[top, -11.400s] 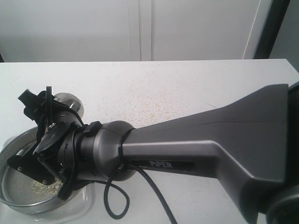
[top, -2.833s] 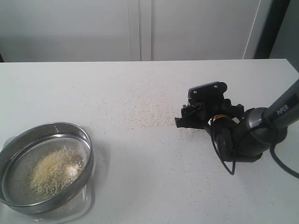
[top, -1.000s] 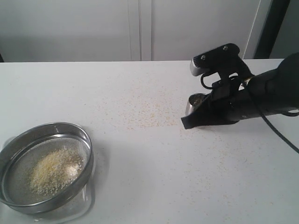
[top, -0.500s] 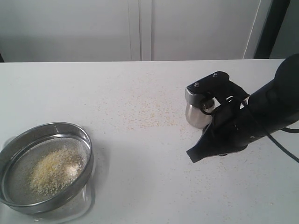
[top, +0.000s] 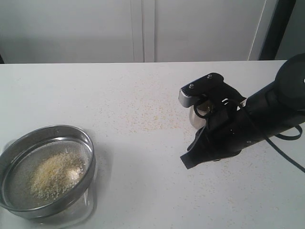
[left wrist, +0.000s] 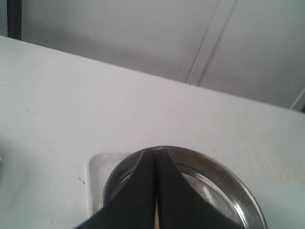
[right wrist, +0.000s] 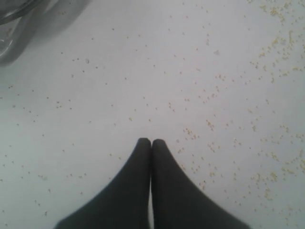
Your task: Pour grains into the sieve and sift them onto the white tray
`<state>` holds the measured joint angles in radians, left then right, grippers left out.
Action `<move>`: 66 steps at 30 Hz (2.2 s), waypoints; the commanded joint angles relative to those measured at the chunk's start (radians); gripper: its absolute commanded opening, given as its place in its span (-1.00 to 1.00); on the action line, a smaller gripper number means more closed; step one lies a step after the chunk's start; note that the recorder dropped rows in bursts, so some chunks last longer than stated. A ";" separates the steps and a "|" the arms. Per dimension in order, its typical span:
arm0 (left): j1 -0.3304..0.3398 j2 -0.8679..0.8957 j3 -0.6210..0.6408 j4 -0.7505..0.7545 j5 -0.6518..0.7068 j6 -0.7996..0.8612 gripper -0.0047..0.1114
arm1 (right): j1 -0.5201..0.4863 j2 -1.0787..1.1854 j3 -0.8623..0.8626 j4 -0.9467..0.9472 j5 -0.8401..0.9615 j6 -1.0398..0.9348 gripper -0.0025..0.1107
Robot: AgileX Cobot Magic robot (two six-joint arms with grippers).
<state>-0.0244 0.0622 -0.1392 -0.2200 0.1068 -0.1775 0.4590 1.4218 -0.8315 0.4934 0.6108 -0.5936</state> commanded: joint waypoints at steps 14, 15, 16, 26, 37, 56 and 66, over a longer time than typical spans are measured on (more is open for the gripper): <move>0.000 0.535 -0.431 0.101 0.453 0.277 -0.92 | 0.000 -0.007 0.005 0.007 0.008 -0.011 -0.96; 0.000 0.563 -0.447 0.103 0.471 0.297 -0.92 | 0.000 -0.007 0.005 0.007 0.008 -0.011 -0.96; 0.000 0.587 -0.462 0.114 0.480 0.313 -0.92 | 0.000 -0.007 0.005 0.007 0.008 -0.011 -0.96; 0.000 0.881 -0.576 0.138 0.606 0.317 -0.92 | 0.000 -0.007 0.005 0.007 0.012 -0.011 -0.96; 0.000 1.088 -0.630 0.109 0.603 0.337 -0.70 | 0.000 -0.007 0.005 0.010 0.008 -0.011 -0.96; 0.001 1.289 -0.630 0.125 0.436 0.261 0.05 | 0.000 -0.007 0.005 0.010 -0.009 -0.005 -0.96; 0.001 1.385 -0.630 0.166 0.392 0.256 0.05 | 0.000 -0.007 0.005 0.010 -0.011 -0.006 -0.96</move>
<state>-0.0244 1.4308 -0.7646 -0.0623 0.5020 0.0890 0.4590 1.4218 -0.8315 0.4952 0.6097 -0.5917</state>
